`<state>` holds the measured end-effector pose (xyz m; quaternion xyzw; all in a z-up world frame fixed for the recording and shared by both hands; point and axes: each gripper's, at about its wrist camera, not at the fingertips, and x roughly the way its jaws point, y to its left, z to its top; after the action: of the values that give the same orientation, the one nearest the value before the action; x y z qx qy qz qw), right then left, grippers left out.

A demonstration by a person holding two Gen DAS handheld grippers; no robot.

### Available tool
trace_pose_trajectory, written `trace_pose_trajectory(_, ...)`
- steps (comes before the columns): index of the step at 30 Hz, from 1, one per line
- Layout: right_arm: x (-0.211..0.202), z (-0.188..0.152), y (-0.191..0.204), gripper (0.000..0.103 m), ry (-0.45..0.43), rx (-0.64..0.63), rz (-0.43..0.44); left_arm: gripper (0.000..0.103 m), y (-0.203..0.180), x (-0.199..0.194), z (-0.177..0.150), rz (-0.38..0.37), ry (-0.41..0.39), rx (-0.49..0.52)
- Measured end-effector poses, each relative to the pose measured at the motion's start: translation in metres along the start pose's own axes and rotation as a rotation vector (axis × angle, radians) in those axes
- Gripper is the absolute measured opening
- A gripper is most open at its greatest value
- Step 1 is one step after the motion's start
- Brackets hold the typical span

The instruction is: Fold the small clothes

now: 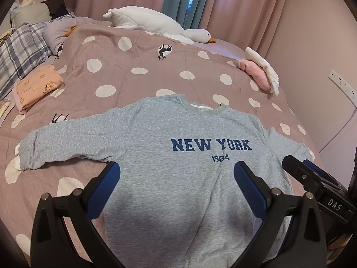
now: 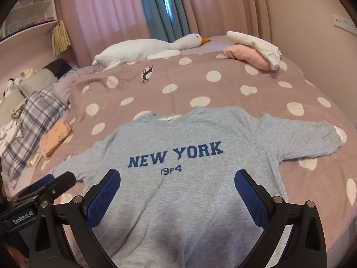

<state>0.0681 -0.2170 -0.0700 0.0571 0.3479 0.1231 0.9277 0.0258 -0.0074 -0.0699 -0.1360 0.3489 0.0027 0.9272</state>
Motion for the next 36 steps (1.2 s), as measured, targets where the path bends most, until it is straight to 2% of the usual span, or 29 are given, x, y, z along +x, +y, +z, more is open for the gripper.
trace_pose_trajectory(15, 0.001, -0.002, 0.000, 0.102, 0.002, 0.008, -0.001, 0.102, -0.002, 0.004, -0.003, -0.011, 0.018, -0.004)
trace_pose_trajectory(34, 0.002, 0.005, -0.018, 0.102, -0.003, 0.055, -0.001, 0.102, -0.007, 0.016, -0.001, -0.028, 0.066, 0.009)
trace_pose_trajectory(36, 0.003, 0.008, -0.025, 0.096, -0.006, 0.076, 0.011, 0.102, -0.006, 0.021, -0.003, -0.033, 0.083, 0.007)
